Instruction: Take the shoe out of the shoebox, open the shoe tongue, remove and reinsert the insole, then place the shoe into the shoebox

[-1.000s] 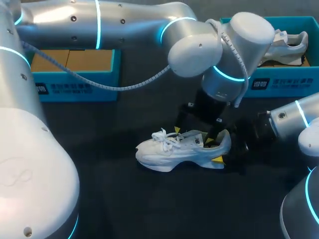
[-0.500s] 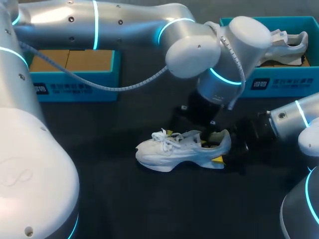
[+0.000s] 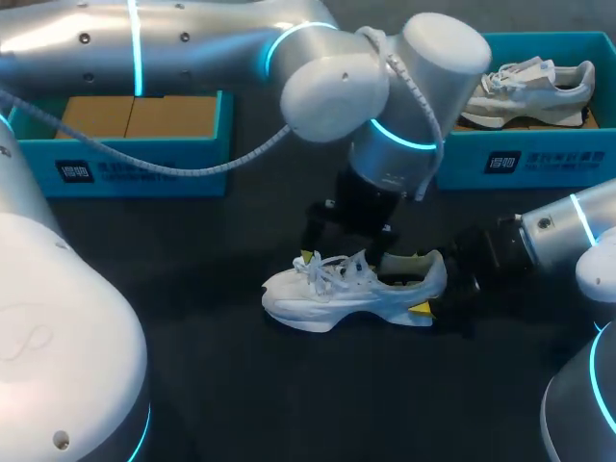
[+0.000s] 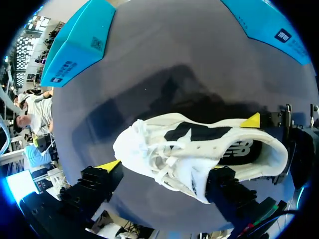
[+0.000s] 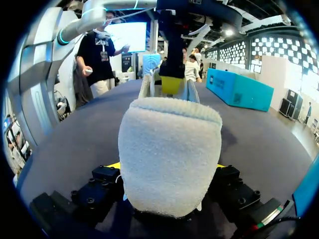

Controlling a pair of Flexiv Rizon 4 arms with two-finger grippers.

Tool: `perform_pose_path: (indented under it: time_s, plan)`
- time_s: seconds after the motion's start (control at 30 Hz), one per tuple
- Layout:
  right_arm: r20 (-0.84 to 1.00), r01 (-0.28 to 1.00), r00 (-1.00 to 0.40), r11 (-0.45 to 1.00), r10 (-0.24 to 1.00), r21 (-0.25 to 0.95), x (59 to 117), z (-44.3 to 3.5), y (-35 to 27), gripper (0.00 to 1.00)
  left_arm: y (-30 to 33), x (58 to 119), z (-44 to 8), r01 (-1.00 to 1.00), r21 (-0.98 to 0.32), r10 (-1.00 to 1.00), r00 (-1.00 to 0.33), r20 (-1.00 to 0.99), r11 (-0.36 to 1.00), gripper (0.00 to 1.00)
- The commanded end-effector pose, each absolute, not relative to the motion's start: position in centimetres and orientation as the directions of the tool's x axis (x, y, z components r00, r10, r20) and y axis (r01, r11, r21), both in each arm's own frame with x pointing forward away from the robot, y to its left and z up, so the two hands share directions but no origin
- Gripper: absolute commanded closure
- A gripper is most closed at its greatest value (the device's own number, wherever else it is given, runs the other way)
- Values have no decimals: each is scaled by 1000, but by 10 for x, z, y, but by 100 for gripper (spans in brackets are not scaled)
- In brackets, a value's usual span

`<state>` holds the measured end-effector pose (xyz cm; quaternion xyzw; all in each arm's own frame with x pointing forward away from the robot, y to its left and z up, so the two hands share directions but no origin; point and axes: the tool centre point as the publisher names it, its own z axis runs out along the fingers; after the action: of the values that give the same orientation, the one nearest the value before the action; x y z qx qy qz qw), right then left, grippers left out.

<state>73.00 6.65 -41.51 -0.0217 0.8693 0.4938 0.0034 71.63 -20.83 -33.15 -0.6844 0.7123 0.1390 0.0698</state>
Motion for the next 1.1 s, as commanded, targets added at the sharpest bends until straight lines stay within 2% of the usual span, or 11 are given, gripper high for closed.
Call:
perform_pose_path:
  time_s: [0.03,0.07,0.1,0.4,1.1]
  plan:
    - [-26,-40,-999,515,-35,856,732,-422,71,100,-199,713,-327,-993,112,-978,-56,-199,34,84]
    - [-26,-40,-999,515,-35,856,732,-422,71,100,-198,712,-326,-992,116,-981,-59,-187,38,88]
    - [-26,-40,-999,515,-35,856,732,-422,71,100,-198,710,-325,-992,121,-982,-64,-177,42,100]
    - [-26,-40,-999,515,-35,856,732,-422,71,100,-178,702,-313,-987,152,-997,-57,-55,48,100]
    - [-26,-40,-999,515,-35,856,732,-422,71,100,-116,700,-329,-977,182,-993,108,-50,-115,100]
